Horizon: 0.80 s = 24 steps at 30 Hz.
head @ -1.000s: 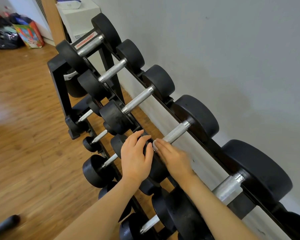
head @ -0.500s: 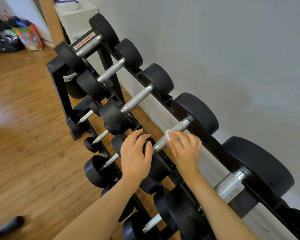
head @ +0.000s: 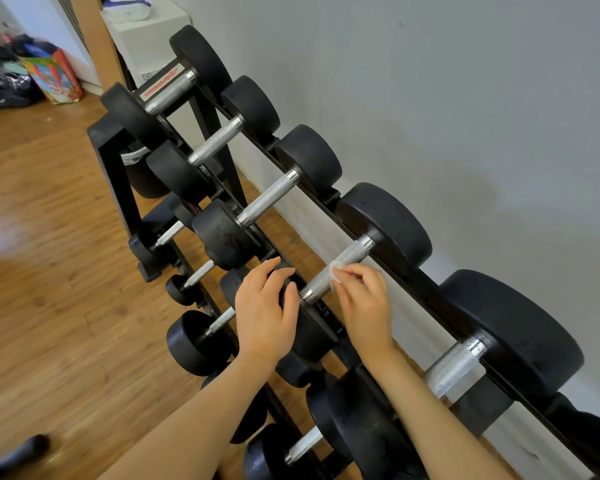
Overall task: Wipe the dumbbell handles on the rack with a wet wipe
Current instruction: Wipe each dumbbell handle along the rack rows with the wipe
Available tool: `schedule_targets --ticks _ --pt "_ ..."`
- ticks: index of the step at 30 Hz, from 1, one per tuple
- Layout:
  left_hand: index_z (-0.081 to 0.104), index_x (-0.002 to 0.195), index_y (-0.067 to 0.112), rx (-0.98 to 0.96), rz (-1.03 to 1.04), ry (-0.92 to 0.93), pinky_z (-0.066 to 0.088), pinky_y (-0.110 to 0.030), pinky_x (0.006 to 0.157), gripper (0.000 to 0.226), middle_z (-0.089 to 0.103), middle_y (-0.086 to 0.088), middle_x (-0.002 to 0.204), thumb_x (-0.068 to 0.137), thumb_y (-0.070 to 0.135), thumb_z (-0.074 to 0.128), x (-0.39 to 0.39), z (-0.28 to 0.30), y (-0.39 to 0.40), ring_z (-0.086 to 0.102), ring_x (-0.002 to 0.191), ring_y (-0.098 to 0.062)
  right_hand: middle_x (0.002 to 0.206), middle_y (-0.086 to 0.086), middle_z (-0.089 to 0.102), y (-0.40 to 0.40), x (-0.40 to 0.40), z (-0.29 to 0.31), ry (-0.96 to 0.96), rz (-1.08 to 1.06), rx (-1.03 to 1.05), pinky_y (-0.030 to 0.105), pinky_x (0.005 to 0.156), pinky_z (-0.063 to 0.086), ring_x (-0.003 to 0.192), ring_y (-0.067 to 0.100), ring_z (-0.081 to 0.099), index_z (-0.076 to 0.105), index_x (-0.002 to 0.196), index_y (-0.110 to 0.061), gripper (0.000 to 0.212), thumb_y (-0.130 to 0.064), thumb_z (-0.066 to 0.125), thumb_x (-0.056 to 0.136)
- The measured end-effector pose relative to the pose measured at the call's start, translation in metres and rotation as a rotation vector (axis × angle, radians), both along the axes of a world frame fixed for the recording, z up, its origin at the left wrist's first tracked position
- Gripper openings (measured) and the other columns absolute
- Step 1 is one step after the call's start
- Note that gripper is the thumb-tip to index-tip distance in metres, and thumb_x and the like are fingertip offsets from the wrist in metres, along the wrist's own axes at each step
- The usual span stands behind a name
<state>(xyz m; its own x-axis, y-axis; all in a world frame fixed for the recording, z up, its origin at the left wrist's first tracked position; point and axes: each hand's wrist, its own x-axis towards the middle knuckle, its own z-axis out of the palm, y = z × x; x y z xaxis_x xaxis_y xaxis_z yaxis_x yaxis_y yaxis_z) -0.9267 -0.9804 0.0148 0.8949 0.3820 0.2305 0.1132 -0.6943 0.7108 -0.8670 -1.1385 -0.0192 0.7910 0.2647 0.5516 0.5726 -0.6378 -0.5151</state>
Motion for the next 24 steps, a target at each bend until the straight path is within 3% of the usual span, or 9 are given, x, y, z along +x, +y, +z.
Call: schedule_targets --ticks 9,11,14,18,22,24 --pt "0.07 0.117 0.018 -0.004 0.004 0.003 0.029 -0.031 0.106 0.046 0.059 0.001 0.134 0.096 0.04 0.035 0.0 0.0 0.0 0.046 0.128 -0.014 0.103 0.003 0.062 0.001 -0.003 0.002 0.016 -0.052 0.041 0.034 0.072 0.055 0.094 0.015 0.054 0.071 0.112 -0.009 0.025 -0.02 0.062 0.092" --pt "0.07 0.117 0.019 -0.004 0.005 0.004 0.029 -0.03 0.106 0.045 0.059 0.002 0.134 0.095 0.04 0.035 0.0 0.0 0.0 0.046 0.128 -0.013 0.103 0.003 0.062 -0.002 0.001 0.004 0.052 -0.141 0.105 0.03 0.072 0.054 0.095 0.013 0.054 0.071 0.113 -0.009 0.024 -0.014 0.067 0.089" --pt "0.069 0.117 0.019 -0.002 0.003 0.007 0.028 -0.03 0.106 0.046 0.059 0.002 0.134 0.096 0.04 0.035 0.0 0.0 0.0 0.045 0.129 -0.013 0.103 0.003 0.061 0.001 -0.004 0.001 0.088 -0.099 0.127 0.026 0.071 0.055 0.094 0.014 0.056 0.07 0.113 -0.007 0.026 -0.007 0.07 0.087" --pt "0.069 0.118 0.019 0.001 0.006 0.014 0.026 -0.028 0.106 0.046 0.058 0.002 0.135 0.095 0.041 0.035 0.0 0.0 0.0 0.045 0.129 -0.013 0.104 0.0 0.057 0.003 -0.011 -0.001 0.146 -0.001 0.127 0.025 0.075 0.053 0.093 0.012 0.055 0.069 0.115 -0.009 0.026 -0.01 0.067 0.089" --pt "0.069 0.117 0.019 -0.008 0.008 0.011 0.027 -0.03 0.107 0.047 0.058 0.002 0.135 0.095 0.041 0.035 -0.001 0.001 -0.001 0.045 0.129 -0.013 0.104 -0.001 0.053 0.002 -0.006 0.004 0.175 -0.101 0.235 0.013 0.077 0.049 0.093 0.005 0.053 0.068 0.115 -0.008 0.027 -0.006 0.067 0.089" --pt "0.069 0.117 0.018 -0.006 0.006 0.009 0.028 -0.031 0.106 0.047 0.058 0.002 0.134 0.095 0.041 0.035 -0.001 0.001 -0.001 0.045 0.129 -0.014 0.105 -0.003 0.052 0.003 -0.008 0.001 0.186 -0.043 0.206 0.016 0.077 0.051 0.093 0.007 0.054 0.068 0.116 -0.009 0.027 -0.01 0.066 0.09"
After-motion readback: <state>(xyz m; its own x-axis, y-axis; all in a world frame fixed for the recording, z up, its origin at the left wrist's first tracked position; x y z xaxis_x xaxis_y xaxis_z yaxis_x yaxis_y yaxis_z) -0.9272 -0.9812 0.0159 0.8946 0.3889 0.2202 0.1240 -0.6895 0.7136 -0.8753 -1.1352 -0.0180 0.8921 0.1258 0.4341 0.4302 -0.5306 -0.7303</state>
